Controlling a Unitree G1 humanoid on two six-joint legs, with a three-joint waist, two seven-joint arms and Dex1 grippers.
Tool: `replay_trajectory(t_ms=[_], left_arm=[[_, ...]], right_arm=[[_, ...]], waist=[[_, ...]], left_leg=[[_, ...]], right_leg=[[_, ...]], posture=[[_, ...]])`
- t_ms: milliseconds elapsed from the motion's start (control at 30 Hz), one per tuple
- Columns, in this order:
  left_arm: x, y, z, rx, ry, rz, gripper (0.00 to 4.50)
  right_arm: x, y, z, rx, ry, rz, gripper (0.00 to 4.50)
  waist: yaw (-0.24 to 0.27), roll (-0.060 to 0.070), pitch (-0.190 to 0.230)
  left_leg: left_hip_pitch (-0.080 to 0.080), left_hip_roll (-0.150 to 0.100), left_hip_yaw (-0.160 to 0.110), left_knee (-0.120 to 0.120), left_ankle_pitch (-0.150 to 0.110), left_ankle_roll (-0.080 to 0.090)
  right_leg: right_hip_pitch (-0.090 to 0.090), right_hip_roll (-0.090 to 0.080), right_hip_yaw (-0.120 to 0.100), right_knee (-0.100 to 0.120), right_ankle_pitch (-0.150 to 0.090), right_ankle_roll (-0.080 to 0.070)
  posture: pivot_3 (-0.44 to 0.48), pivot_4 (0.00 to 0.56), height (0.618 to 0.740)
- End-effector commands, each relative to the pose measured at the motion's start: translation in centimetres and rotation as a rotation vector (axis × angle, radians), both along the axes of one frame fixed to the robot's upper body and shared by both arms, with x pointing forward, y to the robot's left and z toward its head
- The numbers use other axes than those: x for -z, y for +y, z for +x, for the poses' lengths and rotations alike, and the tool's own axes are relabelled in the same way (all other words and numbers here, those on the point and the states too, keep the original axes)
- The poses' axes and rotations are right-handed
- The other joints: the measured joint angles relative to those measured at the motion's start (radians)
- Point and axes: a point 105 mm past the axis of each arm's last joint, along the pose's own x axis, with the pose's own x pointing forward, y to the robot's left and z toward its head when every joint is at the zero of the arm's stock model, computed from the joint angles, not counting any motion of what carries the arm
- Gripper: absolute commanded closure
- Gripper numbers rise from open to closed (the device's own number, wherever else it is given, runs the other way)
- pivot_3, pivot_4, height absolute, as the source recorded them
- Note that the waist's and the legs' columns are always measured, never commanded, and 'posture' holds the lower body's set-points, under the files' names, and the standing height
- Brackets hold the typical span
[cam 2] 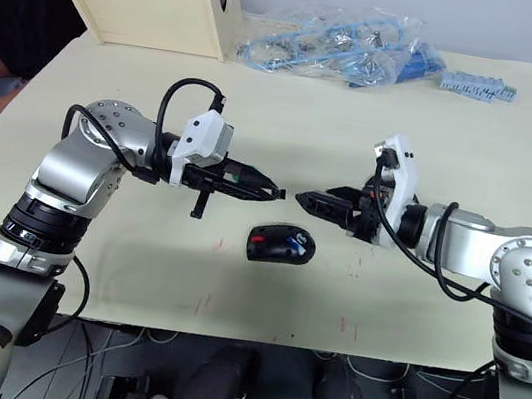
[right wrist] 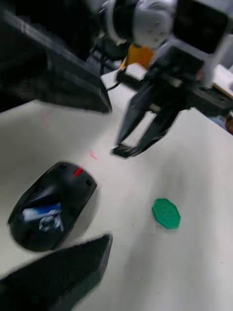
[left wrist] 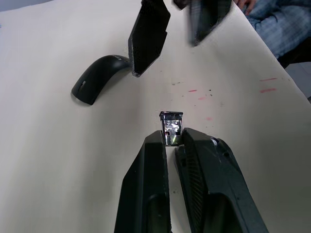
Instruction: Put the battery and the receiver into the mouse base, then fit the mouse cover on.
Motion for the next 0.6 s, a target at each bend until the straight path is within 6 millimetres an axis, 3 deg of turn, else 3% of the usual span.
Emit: replay_trajectory(t_ms=[33,600], left_arm=[[-1.2,-0.2,0.0,0.016,-0.063,-0.007,4.49],[-1.7,-0.7,-0.2,0.043,-0.109,-0.007,4.49]], right_arm=[[-1.3,0.5,-0.2,-0.020,0.022,0.042,1.73],[-1.1,2.0,0.1,-0.065,0.138,0.053,1.73]], waist=[[0.000,0.000,0.000],[-0.003,0.000,0.000]], left_leg=[[0.000,0.000,0.000,0.000,0.000,0.000],[0.000,0.000,0.001,0.000,0.000,0.000]], right_leg=[[0.000,0.000,0.000,0.000,0.000,0.000],[0.000,0.000,0.000,0.001,0.000,0.000]], posture=[[0.000,0.150,0.740],[0.000,0.150,0.740]])
